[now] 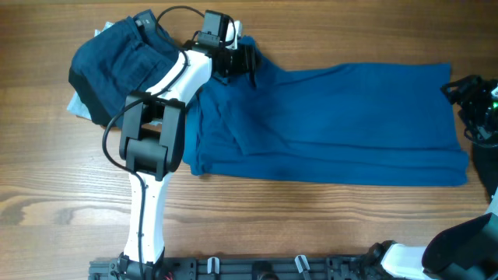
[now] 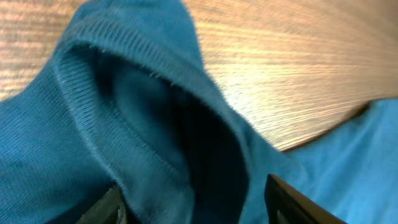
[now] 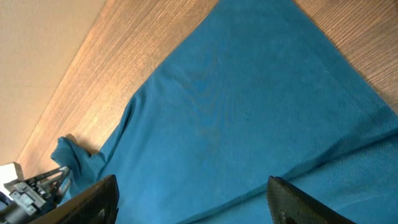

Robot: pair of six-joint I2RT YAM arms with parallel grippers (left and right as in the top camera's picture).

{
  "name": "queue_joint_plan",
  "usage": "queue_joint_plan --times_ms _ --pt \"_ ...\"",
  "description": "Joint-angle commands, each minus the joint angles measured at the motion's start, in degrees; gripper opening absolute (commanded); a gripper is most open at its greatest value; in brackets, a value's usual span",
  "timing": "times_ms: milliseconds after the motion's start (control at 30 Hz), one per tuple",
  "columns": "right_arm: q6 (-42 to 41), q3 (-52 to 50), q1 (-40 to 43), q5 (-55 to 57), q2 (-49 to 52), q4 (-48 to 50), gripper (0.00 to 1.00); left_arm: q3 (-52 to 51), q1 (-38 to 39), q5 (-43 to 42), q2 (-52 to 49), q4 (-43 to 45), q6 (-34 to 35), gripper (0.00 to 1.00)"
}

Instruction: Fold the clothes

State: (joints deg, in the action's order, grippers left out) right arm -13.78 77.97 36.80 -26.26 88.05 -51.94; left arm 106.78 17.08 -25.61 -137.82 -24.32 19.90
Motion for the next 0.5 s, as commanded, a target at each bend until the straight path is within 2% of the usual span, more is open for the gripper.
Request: queue_joint_plan --times_ms 0,133,300,467 --pt "0.2 -0.1 -0.1 1.0 0.6 0.2 0.77 0.5 0.2 -3.7 -0.8 2.0 0.5 0.71" --pt "0.2 -0.1 -0.1 1.0 0.6 0.2 0.76 0.5 1.6 0.2 -0.9 2.2 0.3 0.61" --pt "0.1 -0.1 -0.1 1.0 0.6 0.0 0.77 0.5 3.5 6.3 -0.9 1.5 -0.2 0.57" --pt "0.1 -0.1 -0.1 1.0 0.6 0.1 0.76 0.5 3.7 10.4 -0.9 -0.3 -0.2 0.47"
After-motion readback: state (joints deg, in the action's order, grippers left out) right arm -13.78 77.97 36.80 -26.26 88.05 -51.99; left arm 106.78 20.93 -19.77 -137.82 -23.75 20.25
